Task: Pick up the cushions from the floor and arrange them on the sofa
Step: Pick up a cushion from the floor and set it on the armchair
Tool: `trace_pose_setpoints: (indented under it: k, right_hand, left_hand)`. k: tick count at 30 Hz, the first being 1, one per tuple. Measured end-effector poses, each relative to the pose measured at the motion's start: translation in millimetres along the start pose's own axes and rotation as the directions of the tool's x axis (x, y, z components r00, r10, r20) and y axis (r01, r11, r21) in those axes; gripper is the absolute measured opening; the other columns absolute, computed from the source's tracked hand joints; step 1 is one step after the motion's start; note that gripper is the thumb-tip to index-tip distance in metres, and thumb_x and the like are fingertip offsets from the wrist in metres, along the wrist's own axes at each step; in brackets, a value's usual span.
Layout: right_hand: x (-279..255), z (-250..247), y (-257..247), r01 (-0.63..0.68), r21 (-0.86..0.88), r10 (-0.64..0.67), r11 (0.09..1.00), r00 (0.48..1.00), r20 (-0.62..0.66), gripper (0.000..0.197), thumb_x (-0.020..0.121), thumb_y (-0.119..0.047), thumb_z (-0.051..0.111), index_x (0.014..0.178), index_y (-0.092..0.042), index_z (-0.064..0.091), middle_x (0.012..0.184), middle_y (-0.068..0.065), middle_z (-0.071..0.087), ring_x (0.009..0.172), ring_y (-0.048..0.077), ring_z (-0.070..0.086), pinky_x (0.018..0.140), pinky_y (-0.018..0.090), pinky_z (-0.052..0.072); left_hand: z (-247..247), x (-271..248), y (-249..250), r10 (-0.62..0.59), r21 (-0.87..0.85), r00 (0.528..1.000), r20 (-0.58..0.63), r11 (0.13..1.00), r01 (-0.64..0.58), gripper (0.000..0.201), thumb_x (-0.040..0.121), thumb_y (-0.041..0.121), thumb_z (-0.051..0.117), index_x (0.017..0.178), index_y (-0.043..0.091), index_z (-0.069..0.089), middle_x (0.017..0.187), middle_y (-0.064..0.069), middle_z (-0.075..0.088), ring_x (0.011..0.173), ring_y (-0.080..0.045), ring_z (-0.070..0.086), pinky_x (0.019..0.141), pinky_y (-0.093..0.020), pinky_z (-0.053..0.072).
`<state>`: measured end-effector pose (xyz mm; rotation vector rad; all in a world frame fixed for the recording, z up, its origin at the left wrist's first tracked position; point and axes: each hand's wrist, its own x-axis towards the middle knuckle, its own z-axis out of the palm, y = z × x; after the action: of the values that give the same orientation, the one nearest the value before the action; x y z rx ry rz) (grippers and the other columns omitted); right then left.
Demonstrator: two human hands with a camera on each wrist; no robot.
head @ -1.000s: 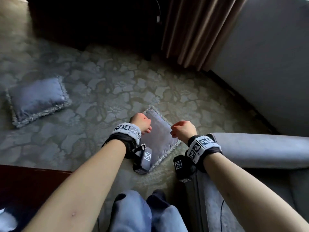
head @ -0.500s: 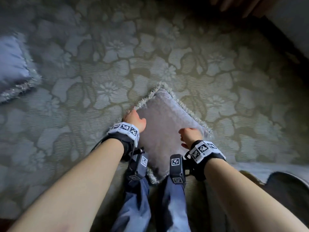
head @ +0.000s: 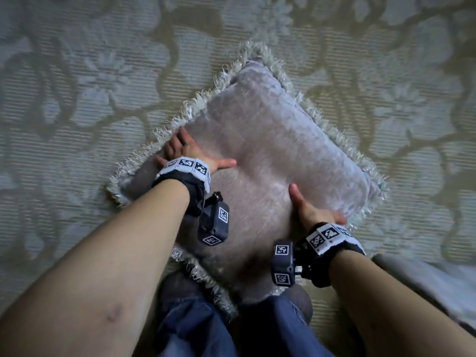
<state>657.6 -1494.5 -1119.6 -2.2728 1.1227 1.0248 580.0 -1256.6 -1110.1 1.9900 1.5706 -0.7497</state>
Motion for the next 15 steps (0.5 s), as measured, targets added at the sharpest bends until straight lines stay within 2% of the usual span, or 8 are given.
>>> trace_pose_setpoints:
  k: [2,5,7,8,9,11,13,15]
  right_hand:
    - [9,1,-5,0.000,-0.005,0.000,1.000,1.000,-0.018,0.154,0.047,-0.073,0.083,0.152,0.004,0.001,0.157,0.023,0.022,0.144,0.039,0.027,0.121,0.040,0.021]
    - [8,-7,-12,0.025,0.028,-0.023,0.999,0.998,-0.052,0.127,0.061,-0.056,0.086,0.147,0.005,0.015,0.150,0.023,0.036,0.137,0.038,0.040,0.116,0.035,0.027]
    - [-3,-18,-11,0.082,0.067,-0.077,0.994,0.994,-0.076,0.113,0.067,-0.044,0.087,0.144,0.007,0.021,0.141,0.024,0.049,0.130,0.035,0.049,0.111,0.034,0.033]
    - [-12,-28,-9,0.122,0.084,-0.115,0.989,0.990,-0.087,0.109,0.067,-0.041,0.087,0.142,0.007,0.024,0.135,0.023,0.054,0.126,0.035,0.054,0.109,0.034,0.036]
    - [-24,-40,-8,0.149,0.100,-0.141,0.984,0.986,-0.086,0.107,0.065,-0.040,0.087,0.141,0.006,0.027,0.131,0.023,0.058,0.122,0.034,0.057,0.108,0.034,0.039]
    - [-65,-75,-7,0.177,0.122,-0.169,0.976,0.983,-0.077,0.107,0.052,-0.049,0.087,0.134,0.003,0.043,0.118,0.023,0.065,0.111,0.034,0.064,0.104,0.038,0.047]
    - [-102,-120,-7,0.223,0.175,-0.205,0.959,0.972,-0.115,0.104,0.038,-0.058,0.081,0.119,0.002,0.057,0.103,0.022,0.070,0.097,0.031,0.069,0.094,0.039,0.054]
    - [-146,-177,-11,0.247,0.227,-0.212,0.942,0.963,-0.167,0.104,0.034,-0.058,0.080,0.117,0.000,0.058,0.100,0.021,0.071,0.095,0.031,0.070,0.092,0.039,0.055]
  left_hand:
    - [5,11,4,0.021,0.063,0.999,-0.040,0.998,-0.019,0.146,0.041,0.080,0.074,0.151,0.005,0.014,0.155,-0.017,0.024,0.145,-0.032,0.021,0.118,-0.051,0.017]
    - [-8,13,13,0.067,0.044,0.997,-0.031,0.997,-0.066,0.123,0.052,0.074,0.075,0.142,-0.001,0.036,0.144,-0.021,0.044,0.135,-0.037,0.040,0.110,-0.046,0.035]
    - [-23,-4,14,0.113,-0.004,0.993,-0.025,0.994,-0.113,0.093,0.060,0.067,0.076,0.121,0.000,0.054,0.126,-0.020,0.060,0.118,-0.037,0.056,0.090,-0.038,0.046]
    - [-32,-20,13,0.127,-0.021,0.991,-0.040,0.992,-0.128,0.081,0.063,0.064,0.076,0.111,0.001,0.058,0.118,-0.020,0.064,0.111,-0.037,0.060,0.080,-0.035,0.045]
    - [-42,-38,11,0.136,-0.043,0.989,-0.060,0.989,-0.139,0.073,0.065,0.062,0.077,0.103,0.003,0.059,0.112,-0.020,0.066,0.107,-0.036,0.062,0.076,-0.035,0.043]
    - [-69,-79,7,0.133,-0.114,0.986,-0.097,0.983,-0.144,0.066,0.066,0.060,0.077,0.097,0.004,0.060,0.108,-0.022,0.067,0.103,-0.038,0.062,0.077,-0.037,0.045]
    - [-108,-125,11,0.131,-0.177,0.983,-0.129,0.972,-0.153,0.070,0.066,0.058,0.078,0.103,0.000,0.062,0.109,-0.025,0.067,0.105,-0.039,0.062,0.082,-0.040,0.048]
    - [-156,-176,29,0.153,-0.189,0.978,-0.140,0.966,-0.178,0.075,0.066,0.059,0.078,0.108,-0.001,0.063,0.110,-0.025,0.067,0.106,-0.040,0.062,0.084,-0.040,0.048]
